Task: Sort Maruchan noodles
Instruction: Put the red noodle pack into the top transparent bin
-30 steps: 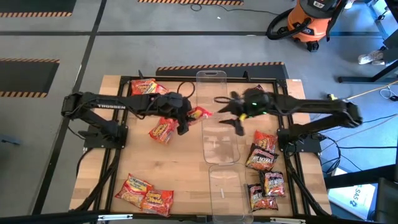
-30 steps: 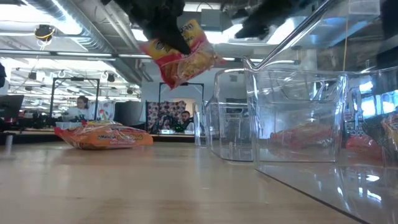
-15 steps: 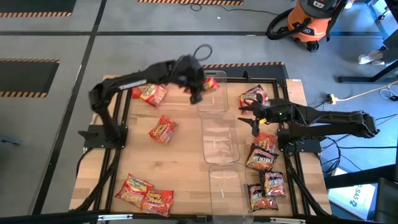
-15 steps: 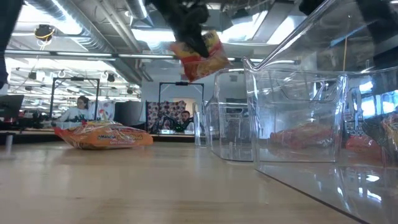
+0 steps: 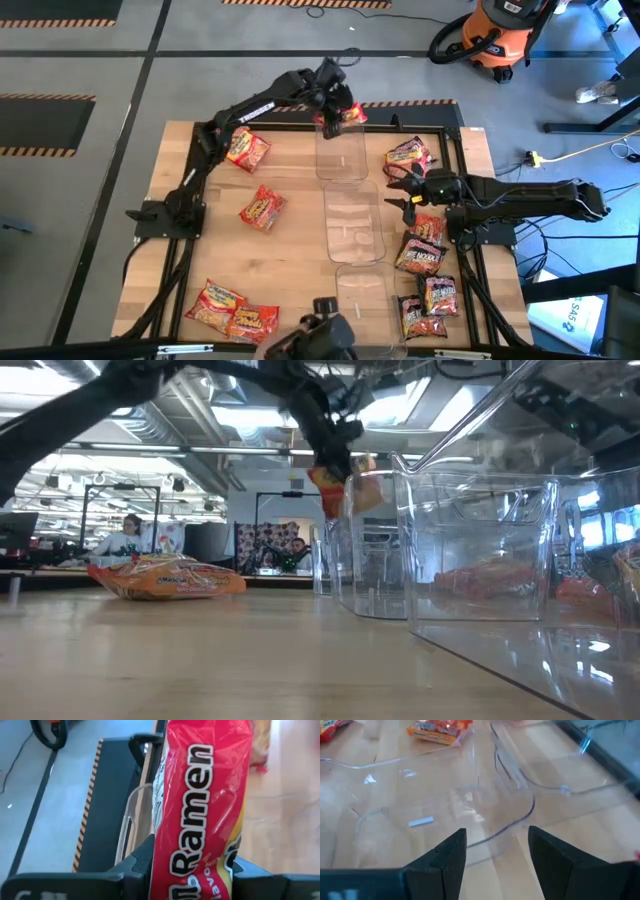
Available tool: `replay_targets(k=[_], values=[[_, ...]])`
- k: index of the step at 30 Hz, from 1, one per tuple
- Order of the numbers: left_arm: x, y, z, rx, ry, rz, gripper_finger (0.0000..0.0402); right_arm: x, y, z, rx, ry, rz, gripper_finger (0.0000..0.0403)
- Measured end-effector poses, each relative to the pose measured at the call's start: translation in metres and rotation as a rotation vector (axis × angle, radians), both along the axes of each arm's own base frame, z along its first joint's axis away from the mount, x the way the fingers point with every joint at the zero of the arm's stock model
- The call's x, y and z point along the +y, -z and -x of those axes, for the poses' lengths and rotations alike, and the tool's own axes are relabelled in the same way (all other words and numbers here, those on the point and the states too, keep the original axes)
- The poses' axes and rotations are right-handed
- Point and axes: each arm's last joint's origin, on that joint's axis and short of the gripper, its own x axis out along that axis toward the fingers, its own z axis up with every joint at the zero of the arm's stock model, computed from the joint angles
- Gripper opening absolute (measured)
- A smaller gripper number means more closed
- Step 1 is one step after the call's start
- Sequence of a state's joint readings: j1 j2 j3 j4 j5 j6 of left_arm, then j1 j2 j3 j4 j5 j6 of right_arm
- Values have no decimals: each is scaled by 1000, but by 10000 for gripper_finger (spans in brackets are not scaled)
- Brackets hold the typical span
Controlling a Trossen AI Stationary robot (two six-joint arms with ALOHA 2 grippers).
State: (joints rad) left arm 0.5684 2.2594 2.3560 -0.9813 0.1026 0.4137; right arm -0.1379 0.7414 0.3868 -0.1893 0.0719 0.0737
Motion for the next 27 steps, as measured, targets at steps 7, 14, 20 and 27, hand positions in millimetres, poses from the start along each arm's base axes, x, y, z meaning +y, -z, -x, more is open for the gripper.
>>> replay_targets(k=[7,14,20,27], values=[[15,36,-6,86,11,20,106,-1,18,5,33,83,-24,192],[24,59,-10,101,22,69,106,-2,18,5,28,99,-17,193],[34,86,-14,123,23,111,106,-2,17,4,20,100,-17,192],[38,104,-16,152,21,135,120,-2,18,4,17,107,-27,193]])
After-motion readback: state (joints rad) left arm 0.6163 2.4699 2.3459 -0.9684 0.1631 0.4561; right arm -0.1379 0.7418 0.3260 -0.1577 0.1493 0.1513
